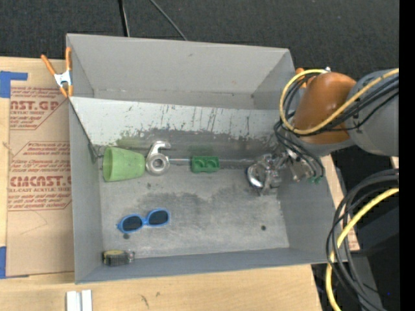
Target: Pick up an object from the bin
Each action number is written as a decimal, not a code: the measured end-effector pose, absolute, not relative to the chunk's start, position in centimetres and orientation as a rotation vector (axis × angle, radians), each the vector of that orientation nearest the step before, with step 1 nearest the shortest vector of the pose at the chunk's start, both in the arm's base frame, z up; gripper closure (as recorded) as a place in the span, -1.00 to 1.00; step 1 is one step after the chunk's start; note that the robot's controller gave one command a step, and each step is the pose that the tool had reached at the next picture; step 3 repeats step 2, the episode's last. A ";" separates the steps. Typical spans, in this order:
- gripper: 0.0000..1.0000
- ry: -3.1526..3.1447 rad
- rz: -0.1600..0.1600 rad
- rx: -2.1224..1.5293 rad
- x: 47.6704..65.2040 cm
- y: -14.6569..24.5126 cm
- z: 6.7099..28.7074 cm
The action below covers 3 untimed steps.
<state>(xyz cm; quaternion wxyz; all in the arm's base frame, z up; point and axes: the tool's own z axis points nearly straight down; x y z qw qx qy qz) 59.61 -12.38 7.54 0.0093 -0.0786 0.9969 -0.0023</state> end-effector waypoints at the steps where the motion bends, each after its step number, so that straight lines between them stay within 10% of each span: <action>1: 1.00 3.083 -0.005 -0.557 57.5 -12.3 19.7; 2: 1.00 2.978 -0.007 -0.980 53.9 -14.9 26.6; 3: 1.00 2.978 -0.007 -0.980 53.9 -14.9 26.6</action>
Offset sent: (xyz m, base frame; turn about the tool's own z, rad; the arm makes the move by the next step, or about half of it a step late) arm -0.0232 0.0003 0.1177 -0.1999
